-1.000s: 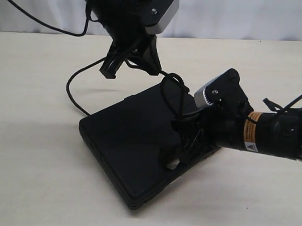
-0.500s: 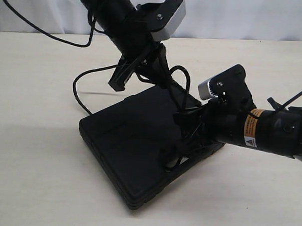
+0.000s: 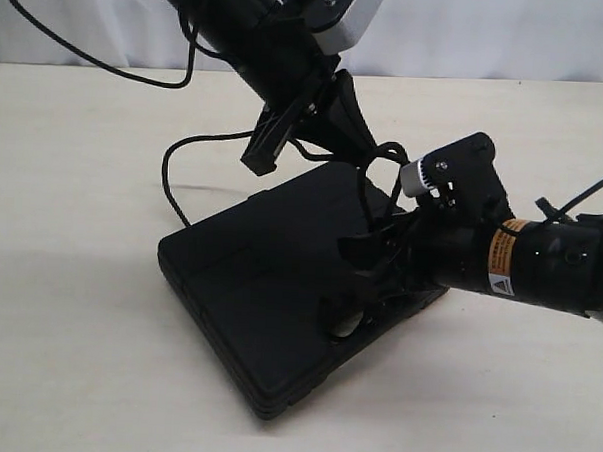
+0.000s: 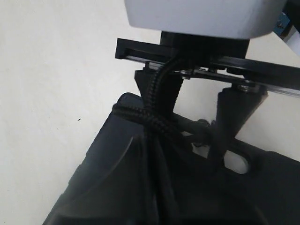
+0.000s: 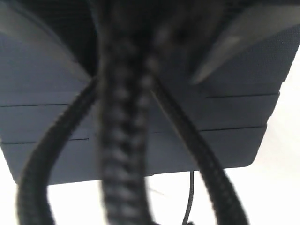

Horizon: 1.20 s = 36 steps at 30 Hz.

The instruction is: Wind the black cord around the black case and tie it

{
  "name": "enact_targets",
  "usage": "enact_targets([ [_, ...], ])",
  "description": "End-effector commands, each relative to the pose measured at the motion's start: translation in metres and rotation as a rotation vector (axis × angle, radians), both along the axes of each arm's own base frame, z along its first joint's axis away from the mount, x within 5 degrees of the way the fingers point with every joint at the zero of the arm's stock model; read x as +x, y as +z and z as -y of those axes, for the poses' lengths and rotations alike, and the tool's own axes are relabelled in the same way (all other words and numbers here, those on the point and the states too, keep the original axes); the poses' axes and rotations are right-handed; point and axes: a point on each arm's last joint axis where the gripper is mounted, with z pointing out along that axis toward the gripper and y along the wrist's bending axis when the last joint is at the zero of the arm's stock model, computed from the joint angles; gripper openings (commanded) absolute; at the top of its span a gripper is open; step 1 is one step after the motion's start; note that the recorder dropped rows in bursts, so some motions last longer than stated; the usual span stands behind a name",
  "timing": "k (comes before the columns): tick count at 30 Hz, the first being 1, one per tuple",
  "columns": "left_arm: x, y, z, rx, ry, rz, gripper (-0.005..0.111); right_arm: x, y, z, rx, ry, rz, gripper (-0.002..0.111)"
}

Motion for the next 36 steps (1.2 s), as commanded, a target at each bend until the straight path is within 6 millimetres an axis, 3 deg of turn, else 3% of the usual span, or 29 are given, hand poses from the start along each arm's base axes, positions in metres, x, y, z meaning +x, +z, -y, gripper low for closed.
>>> enact_targets([
  [1, -0.002, 0.002, 0.001, -0.014, -0.002, -0.003, 0.000, -0.001, 0.007, 0.005, -0.009, -0.042, 0.004, 0.063],
  [6, -0.002, 0.002, 0.001, -0.014, -0.002, -0.003, 0.000, -0.006, 0.017, 0.017, -0.070, -0.133, 0.001, 0.063],
  [17, -0.002, 0.001, 0.001, -0.012, -0.003, -0.002, 0.000, -0.052, 0.028, 0.036, -0.029, -0.137, 0.061, 0.062],
  [27, -0.002, 0.001, 0.001, -0.012, -0.003, -0.002, 0.000, -0.090, 0.079, 0.050, 0.258, -0.218, 0.217, 0.059],
  [32, -0.002, 0.001, 0.001, -0.012, -0.003, -0.002, 0.000, -0.085, 0.091, 0.051, 0.297, -0.262, 0.211, 0.040],
  [36, -0.002, 0.001, 0.001, -0.012, -0.003, -0.002, 0.000, -0.065, 0.097, 0.045, 0.251, -0.293, 0.171, 0.038],
])
